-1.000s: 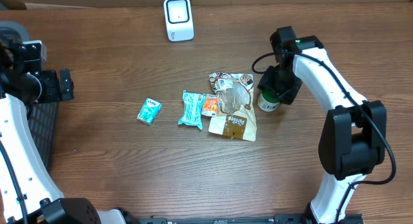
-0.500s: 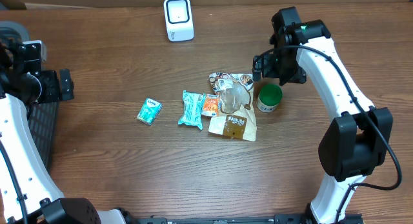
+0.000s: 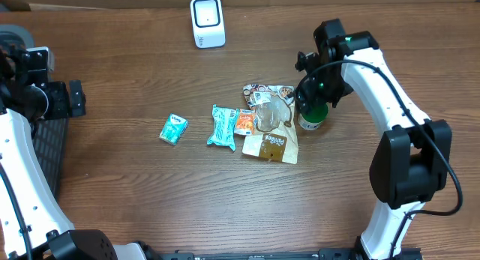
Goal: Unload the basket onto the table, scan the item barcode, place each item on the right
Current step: 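Close the right gripper around the jar's green lid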
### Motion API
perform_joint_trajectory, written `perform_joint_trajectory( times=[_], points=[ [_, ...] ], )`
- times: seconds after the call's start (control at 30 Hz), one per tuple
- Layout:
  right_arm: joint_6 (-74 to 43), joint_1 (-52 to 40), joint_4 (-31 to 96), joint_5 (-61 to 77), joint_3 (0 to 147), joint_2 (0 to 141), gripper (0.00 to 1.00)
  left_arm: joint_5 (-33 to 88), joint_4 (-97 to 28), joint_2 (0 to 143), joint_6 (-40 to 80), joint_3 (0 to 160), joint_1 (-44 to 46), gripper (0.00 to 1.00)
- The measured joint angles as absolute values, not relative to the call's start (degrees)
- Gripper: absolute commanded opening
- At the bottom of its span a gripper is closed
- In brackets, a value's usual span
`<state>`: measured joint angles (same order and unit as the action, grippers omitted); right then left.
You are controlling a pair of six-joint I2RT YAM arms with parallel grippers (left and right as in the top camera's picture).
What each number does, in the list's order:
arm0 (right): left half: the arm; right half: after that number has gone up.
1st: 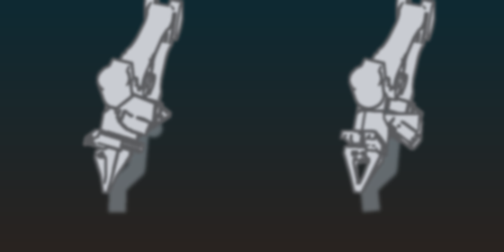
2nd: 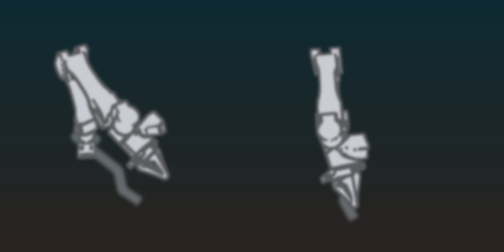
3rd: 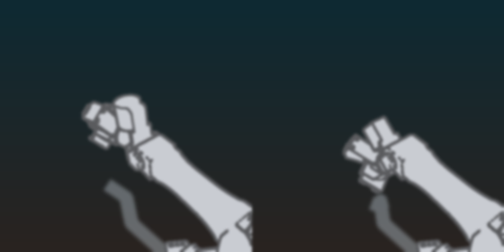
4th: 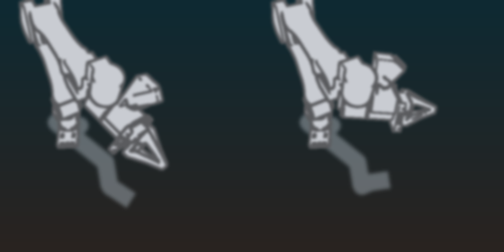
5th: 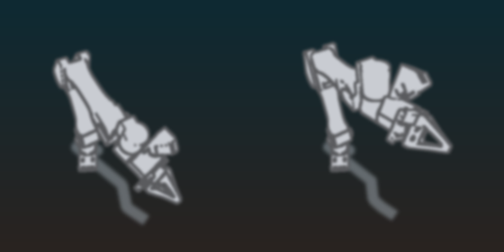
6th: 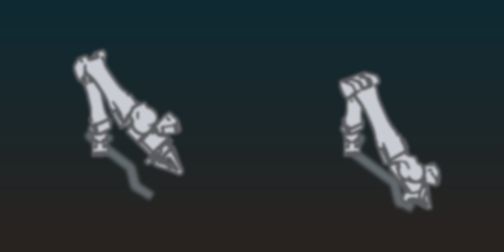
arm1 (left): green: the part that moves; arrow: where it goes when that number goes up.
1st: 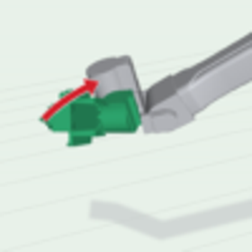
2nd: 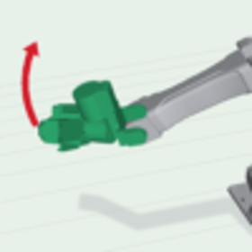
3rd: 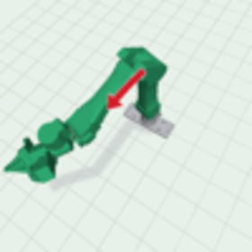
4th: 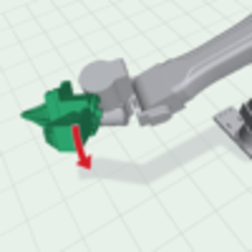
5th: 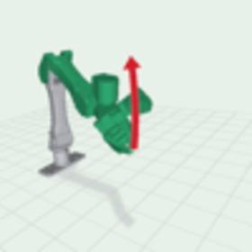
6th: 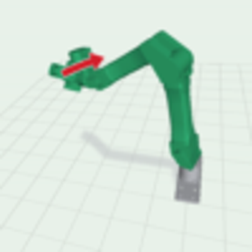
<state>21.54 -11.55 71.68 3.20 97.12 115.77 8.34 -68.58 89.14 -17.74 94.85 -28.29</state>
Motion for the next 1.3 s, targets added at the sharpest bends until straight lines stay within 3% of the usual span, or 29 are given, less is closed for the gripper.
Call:
perform_joint_trajectory(
  times=[0.17,0.6,0.83,1.03,1.3],
  points=[
    [22.83,-10.83,69.71,4.01,94.28,116.14,0.92,8.36,-68.60,89.14,-17.74,94.85,-28.29,1.00],
    [18.70,-9.74,67.02,4.51,91.44,116.42,0.62,8.34,-68.58,89.14,-17.74,94.85,-28.29,1.00],
    [1.78,-9.74,67.00,4.27,91.53,116.40,0.62,8.34,-68.58,89.14,-17.74,94.85,-28.29,1.00],
    [-20.29,-9.74,66.67,6.72,91.46,116.53,0.75,8.36,-68.58,89.14,-17.74,94.85,-28.29,1.00],
    [-23.07,-9.74,65.52,8.23,91.46,116.55,0.76,8.36,-68.58,89.14,-17.74,94.85,-28.29,1.00]
  ],
)
